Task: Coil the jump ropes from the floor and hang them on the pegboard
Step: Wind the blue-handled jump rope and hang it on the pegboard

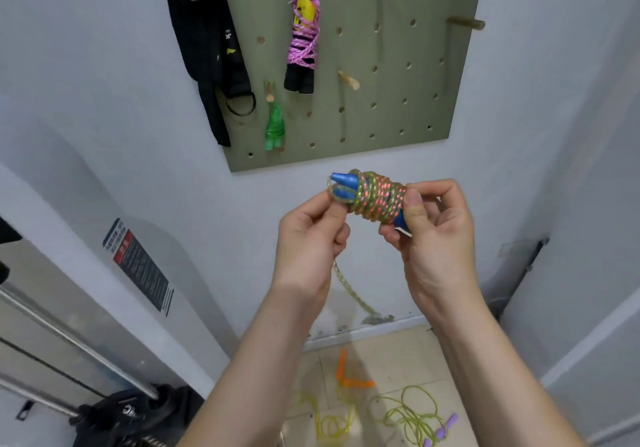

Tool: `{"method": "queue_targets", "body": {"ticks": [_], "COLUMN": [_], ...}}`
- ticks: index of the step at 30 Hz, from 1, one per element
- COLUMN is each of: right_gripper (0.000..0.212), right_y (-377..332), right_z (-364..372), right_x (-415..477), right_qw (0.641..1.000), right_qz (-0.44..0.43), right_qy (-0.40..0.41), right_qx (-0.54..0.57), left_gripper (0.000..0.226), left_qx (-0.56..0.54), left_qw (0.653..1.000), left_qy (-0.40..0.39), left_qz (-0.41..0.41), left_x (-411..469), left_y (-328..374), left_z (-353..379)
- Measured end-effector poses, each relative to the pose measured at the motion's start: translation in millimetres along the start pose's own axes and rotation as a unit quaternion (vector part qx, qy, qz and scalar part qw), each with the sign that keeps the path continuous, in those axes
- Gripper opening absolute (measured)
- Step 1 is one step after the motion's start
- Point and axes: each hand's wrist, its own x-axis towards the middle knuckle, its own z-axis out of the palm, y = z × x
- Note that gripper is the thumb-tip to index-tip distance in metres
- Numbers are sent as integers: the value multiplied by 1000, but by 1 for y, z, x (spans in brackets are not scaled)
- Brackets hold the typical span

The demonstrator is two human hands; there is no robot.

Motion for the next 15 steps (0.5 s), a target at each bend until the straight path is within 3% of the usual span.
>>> {"method": "queue_targets", "body": {"ticks": [3, 5, 6, 9, 12, 14, 15], "right_gripper": [20, 18, 16, 17, 37, 30, 21], "right_y": [13, 21, 22, 10, -12, -17, -17], "right_z": [-2, -4, -6, -13, -14, -7, -3], "right_x": [9, 13, 15, 33, 58, 70, 75], "right_qw": [978, 939, 931, 969, 951, 933, 941], "right_qz": [-164, -284, -300, -141, 16, 59, 49], "right_qy": [44, 15, -9, -100, -246, -311, -296], "right_qx": [-121, -193, -208, -179, -189, -171, -156], "left_gripper": [19, 17, 15, 15, 26, 25, 26], "left_qx": [73, 40, 42, 140, 227, 242, 243], "left_qw": [995, 997, 998, 987, 962, 953, 953], "left_qy": [-62, -68, -56, -70, -144, -167, -160], "left_qz": [8, -4, -2, 24, 43, 69, 83], "left_x": [9, 17, 21, 38, 52, 59, 63], "left_y": [0, 2, 3, 9, 19, 26, 29], "left_z": [6, 8, 8, 0, 3, 14, 19]}}
